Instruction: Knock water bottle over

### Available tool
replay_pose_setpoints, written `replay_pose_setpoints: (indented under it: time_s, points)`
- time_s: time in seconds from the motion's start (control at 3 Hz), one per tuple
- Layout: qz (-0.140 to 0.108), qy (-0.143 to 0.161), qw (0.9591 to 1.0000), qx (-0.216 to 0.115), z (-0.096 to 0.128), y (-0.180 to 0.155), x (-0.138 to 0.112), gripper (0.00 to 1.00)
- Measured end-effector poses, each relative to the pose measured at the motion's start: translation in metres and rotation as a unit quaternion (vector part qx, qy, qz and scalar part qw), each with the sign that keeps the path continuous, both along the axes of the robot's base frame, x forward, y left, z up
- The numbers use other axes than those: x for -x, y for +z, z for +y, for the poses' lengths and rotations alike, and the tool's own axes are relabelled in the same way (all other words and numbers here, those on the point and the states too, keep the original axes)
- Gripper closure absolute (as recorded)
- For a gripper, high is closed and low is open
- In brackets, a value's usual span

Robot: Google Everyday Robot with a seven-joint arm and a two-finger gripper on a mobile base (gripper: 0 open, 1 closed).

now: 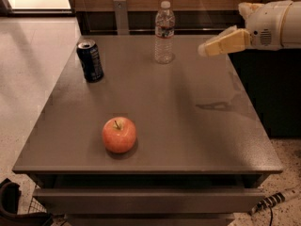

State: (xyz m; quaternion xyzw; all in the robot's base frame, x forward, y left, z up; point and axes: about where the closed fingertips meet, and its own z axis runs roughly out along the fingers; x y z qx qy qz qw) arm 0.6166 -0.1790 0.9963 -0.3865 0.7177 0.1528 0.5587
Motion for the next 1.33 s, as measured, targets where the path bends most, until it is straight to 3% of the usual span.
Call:
replay_pose_setpoints:
  time_s: [0.67, 1.33]
  points:
    - [0.005, -0.003, 0.9999, -0.011, 0.001, -0.004, -0.004, 0.0]
    - [0.012, 0.012, 0.997, -0.076, 0.028, -0.045, -0.086, 0.0]
